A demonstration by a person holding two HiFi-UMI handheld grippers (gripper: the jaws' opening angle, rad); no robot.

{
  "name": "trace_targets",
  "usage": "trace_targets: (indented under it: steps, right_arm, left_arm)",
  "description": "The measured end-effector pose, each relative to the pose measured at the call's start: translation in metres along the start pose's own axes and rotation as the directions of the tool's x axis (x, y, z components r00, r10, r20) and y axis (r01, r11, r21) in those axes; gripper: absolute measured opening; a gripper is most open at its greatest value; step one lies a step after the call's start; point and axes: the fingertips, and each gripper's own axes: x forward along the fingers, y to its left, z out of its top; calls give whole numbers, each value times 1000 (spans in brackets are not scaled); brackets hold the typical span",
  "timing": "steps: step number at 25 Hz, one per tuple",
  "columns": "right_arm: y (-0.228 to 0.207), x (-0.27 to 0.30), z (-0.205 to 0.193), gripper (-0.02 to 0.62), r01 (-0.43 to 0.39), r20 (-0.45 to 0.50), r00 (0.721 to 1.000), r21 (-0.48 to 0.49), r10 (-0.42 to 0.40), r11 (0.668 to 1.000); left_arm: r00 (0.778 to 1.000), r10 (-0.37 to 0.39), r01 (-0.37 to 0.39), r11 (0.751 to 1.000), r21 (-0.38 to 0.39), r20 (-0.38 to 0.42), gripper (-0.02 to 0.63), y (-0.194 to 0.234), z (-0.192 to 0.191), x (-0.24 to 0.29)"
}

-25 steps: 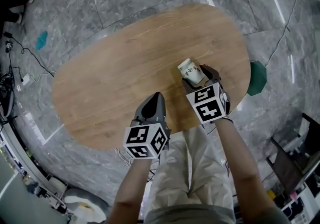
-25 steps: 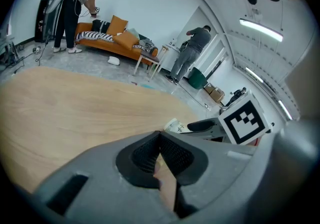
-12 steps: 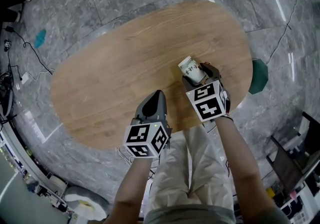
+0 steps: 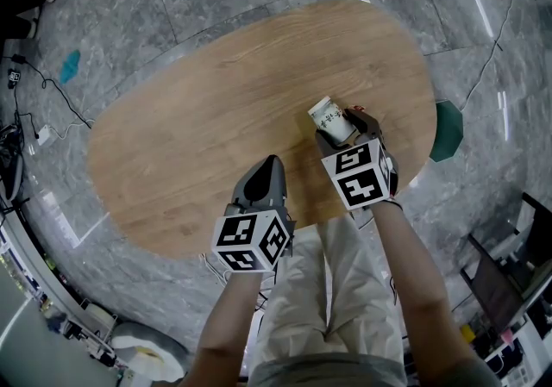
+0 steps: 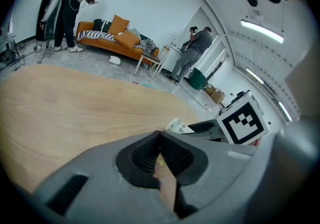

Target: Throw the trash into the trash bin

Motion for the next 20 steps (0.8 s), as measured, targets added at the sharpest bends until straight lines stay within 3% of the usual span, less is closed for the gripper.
trace_targets:
  steps: [20]
  right_arm:
    - [9, -39, 15, 255, 15, 48, 999, -12, -14, 1000]
  left_arm:
    - [999, -5, 4, 1000, 28, 39, 0, -16, 15, -19]
